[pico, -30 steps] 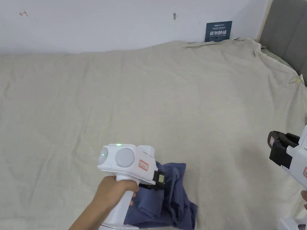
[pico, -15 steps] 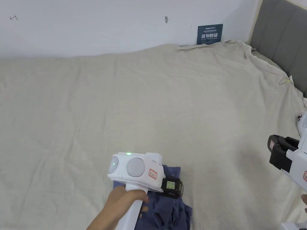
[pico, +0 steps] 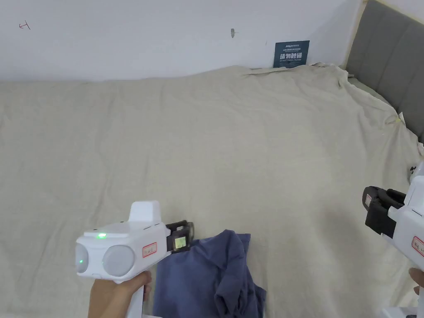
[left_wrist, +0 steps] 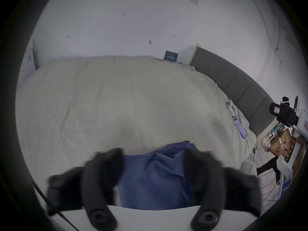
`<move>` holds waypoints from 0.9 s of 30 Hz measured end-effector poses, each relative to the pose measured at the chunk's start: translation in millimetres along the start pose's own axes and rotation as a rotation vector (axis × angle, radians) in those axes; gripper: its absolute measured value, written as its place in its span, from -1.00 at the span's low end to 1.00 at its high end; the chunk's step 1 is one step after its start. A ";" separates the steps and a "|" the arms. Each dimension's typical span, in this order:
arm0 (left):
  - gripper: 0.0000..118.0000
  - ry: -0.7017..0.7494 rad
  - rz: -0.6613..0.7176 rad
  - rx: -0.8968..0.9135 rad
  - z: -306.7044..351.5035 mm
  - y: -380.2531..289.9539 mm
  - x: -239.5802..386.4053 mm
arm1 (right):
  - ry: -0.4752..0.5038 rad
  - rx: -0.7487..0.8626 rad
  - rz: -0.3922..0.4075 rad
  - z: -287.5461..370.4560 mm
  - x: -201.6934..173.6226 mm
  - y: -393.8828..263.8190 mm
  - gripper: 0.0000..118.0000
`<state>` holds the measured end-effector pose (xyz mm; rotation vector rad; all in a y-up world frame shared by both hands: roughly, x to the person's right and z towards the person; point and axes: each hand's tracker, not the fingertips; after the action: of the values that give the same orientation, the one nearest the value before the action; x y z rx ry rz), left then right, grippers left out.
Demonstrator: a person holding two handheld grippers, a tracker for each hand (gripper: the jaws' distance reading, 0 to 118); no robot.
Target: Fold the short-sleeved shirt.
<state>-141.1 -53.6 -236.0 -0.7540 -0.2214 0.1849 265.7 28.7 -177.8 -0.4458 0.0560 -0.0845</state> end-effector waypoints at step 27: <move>-1.00 -0.030 -0.102 -0.023 -95.4 -113.8 102.0 | -0.030 -0.027 -0.017 7.4 21.9 -6.0 -1.00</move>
<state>-8.2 -172.5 -211.1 -0.7610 -0.2901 0.0976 287.6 24.4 -169.4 -0.4746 0.0238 -0.0942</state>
